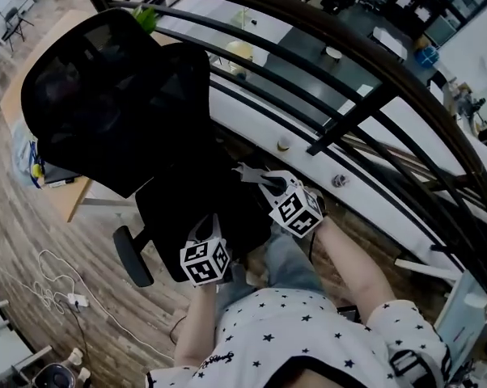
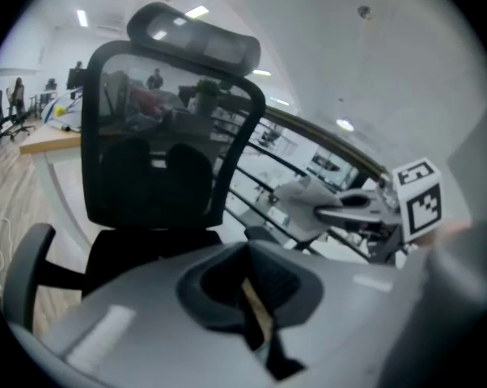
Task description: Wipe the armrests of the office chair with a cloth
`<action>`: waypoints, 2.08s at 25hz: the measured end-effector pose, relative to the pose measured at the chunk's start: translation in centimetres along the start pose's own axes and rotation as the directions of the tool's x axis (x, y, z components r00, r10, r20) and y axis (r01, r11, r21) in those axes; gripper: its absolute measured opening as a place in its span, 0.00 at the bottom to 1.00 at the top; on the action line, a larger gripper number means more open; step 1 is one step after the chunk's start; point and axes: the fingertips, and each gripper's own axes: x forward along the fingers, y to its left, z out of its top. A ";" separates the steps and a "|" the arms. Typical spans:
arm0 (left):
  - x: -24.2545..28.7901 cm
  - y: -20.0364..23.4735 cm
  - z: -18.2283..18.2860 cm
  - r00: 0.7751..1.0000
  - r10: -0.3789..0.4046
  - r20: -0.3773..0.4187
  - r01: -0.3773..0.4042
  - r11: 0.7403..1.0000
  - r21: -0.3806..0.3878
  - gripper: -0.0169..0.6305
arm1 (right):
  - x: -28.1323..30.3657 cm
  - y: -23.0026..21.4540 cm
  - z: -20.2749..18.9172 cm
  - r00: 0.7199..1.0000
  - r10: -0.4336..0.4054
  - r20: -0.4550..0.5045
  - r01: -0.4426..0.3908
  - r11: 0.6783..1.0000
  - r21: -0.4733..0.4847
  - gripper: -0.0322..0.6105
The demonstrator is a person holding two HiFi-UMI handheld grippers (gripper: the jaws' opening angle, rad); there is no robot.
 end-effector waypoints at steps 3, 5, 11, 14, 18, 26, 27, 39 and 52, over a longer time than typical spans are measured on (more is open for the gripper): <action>0.6 1.3 0.3 1.000 0.022 -0.009 -0.022 0.999 -0.033 0.04 | 2.6 -0.8 0.5 0.999 0.028 -0.021 -0.028 0.999 -0.017 0.09; 1.2 1.9 0.5 0.999 0.029 -0.017 -0.030 0.999 -0.042 0.04 | 4.2 -1.5 0.5 0.999 0.040 -0.033 -0.041 0.999 -0.034 0.09; 2.8 3.0 -0.2 0.997 0.065 -0.039 -0.067 0.996 -0.064 0.04 | 8.4 -3.1 -0.4 0.994 0.080 -0.080 -0.090 0.987 -0.130 0.09; 3.4 3.2 -0.7 0.996 0.081 -0.047 -0.084 0.994 -0.075 0.04 | 10.0 -3.6 -1.3 0.989 0.101 -0.104 -0.118 0.978 -0.172 0.09; 4.6 3.2 -1.0 0.994 0.090 -0.060 -0.095 0.992 -0.085 0.04 | 12.3 -4.3 -2.3 0.984 0.123 -0.130 -0.148 0.969 -0.196 0.09; 5.6 3.1 -1.7 0.991 0.102 -0.085 -0.110 0.989 -0.101 0.04 | 15.2 -5.4 -3.8 0.974 0.143 -0.178 -0.183 0.956 -0.231 0.09; 5.7 3.1 -1.8 0.991 0.103 -0.088 -0.112 0.988 -0.102 0.04 | 15.5 -5.5 -3.9 0.973 0.144 -0.182 -0.185 0.955 -0.232 0.09; 6.5 3.3 -2.1 0.989 0.105 -0.105 -0.117 0.987 -0.111 0.04 | 17.6 -4.5 -6.2 0.946 0.191 -0.264 -0.257 0.935 -0.244 0.09; 5.8 3.0 -2.5 0.990 0.095 -0.108 -0.105 0.990 -0.096 0.04 | 17.8 -4.1 -7.0 0.934 0.190 -0.303 -0.264 0.938 -0.224 0.09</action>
